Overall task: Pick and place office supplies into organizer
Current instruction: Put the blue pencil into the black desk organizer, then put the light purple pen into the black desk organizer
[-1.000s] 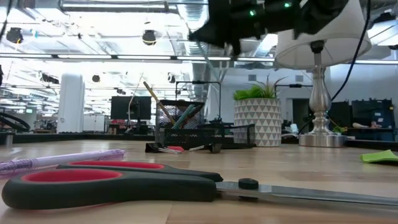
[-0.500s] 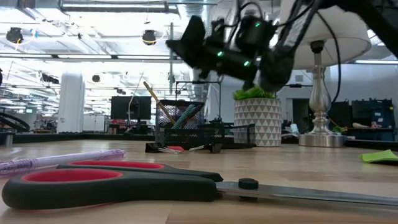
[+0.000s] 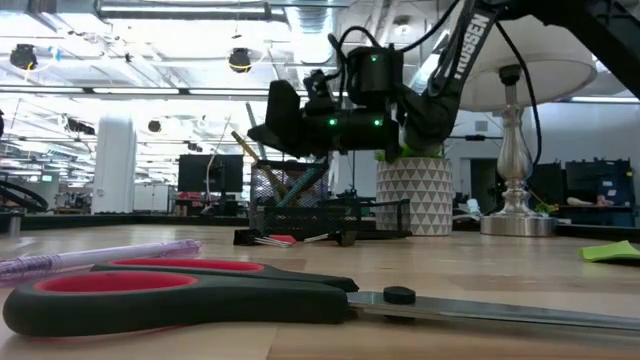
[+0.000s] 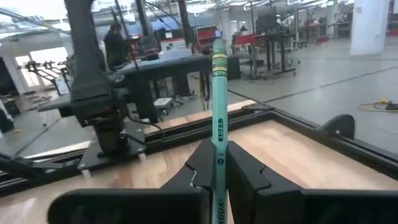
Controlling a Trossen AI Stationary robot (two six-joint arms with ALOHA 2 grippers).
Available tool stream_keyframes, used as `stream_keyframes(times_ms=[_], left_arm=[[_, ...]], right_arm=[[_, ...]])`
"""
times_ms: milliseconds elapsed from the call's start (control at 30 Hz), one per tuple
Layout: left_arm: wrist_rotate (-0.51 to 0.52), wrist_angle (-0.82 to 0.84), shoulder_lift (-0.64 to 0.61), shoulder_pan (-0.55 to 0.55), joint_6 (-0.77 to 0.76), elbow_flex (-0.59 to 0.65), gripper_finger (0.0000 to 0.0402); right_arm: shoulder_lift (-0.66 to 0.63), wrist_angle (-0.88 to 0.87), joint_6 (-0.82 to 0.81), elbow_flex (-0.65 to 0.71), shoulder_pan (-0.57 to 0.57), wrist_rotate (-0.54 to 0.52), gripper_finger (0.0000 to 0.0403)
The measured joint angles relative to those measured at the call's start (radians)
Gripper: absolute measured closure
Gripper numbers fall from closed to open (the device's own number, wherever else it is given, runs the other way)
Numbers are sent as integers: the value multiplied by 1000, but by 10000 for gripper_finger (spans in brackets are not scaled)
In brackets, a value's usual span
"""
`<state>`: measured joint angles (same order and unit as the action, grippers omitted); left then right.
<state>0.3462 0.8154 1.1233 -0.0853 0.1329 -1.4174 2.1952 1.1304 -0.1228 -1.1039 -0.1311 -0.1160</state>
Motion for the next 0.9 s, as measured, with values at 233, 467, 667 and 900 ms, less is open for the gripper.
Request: stream_keyframes(times_ms=[233,467,667,900], left_arm=[[0,-32,0,0,0,0,365],[0,-36,3,0,-1,0,365],[-2,-25,3,0,-47,0,365],[-52,172,7,-8,-287,43,365]], right_arm=[[-2,-22,71,0,17,-17,345],[-2,-30,79,0,20,-17,339],[-48,24,117,0,49,-12,337],[-263,-234,193,0,128,-14,338]])
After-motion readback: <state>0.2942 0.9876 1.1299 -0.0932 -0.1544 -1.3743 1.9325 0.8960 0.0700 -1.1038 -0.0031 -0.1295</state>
